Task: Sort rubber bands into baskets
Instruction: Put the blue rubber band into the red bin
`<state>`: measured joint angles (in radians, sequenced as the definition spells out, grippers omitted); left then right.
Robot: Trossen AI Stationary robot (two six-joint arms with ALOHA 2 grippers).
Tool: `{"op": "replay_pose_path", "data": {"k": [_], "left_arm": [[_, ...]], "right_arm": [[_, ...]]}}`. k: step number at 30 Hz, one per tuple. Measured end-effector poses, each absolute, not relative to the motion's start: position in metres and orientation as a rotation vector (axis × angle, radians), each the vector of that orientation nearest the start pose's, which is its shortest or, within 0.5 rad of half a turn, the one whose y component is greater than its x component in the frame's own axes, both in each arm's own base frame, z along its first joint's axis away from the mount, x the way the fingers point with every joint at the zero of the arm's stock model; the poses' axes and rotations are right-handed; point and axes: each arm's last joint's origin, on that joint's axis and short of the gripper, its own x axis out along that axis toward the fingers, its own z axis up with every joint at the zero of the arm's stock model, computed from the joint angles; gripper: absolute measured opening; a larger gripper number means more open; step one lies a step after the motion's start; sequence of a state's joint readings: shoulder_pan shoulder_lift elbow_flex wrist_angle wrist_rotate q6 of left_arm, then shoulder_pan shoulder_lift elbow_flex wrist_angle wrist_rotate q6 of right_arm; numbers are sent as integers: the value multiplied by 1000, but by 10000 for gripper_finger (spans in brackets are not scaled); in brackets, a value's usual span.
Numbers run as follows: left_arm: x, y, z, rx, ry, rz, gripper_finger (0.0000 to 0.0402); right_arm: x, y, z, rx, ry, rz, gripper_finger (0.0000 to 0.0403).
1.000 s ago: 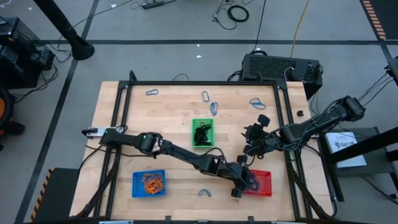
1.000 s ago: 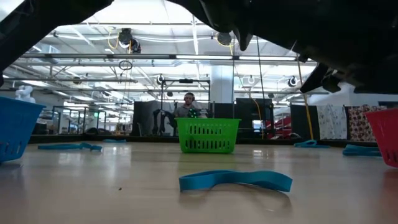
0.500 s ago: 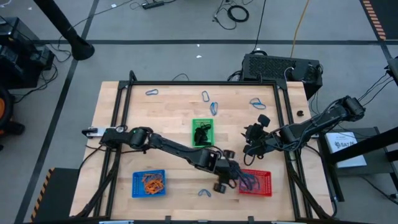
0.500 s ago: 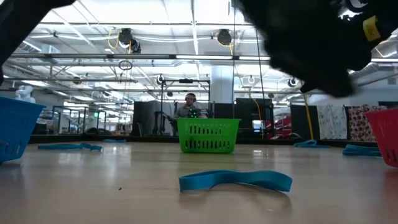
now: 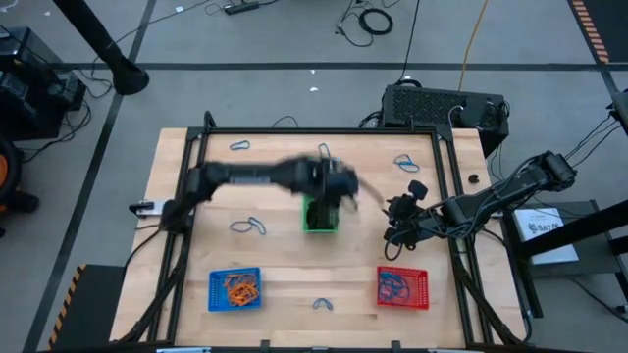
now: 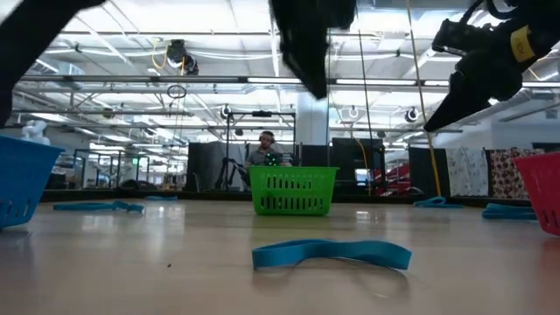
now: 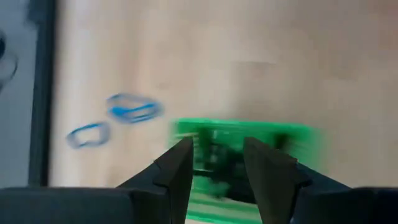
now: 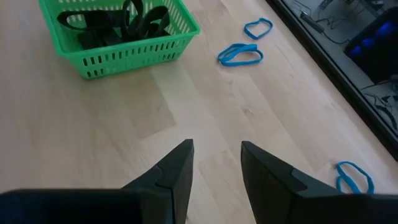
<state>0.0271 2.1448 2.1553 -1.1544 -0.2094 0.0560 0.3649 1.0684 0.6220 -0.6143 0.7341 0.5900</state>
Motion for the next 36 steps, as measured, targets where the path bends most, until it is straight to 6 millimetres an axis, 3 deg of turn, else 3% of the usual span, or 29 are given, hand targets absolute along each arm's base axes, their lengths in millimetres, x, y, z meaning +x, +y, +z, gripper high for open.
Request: {"op": "replay_pose_path", "data": {"k": [4, 7, 11, 15, 17, 20, 31, 36], "left_arm": [[451, 100, 285, -11, 1117, 301, 150], [453, 157, 261, -166, 1085, 373, 150], [455, 206, 223, -365, 1041, 355, 150], [458, 224, 187, -478, 1065, 367, 150], [456, 229, 178, -475, 1101, 453, 150], [452, 235, 179, -446, 1108, 521, 150], [451, 235, 179, -407, 1126, 514, 150], [441, 250, 178, -431, 1139, 562, 150]], "right_arm": [[177, 47, 205, -30, 777, -576, 128], [176, 46, 204, -43, 790, -578, 128], [171, 45, 194, -90, 824, -575, 128], [165, 41, 184, -172, 855, -602, 128], [163, 39, 183, -193, 848, -639, 128], [163, 39, 185, -195, 835, -643, 128], [163, 39, 189, -183, 802, -634, 128], [164, 39, 189, -179, 797, -634, 128]]}}
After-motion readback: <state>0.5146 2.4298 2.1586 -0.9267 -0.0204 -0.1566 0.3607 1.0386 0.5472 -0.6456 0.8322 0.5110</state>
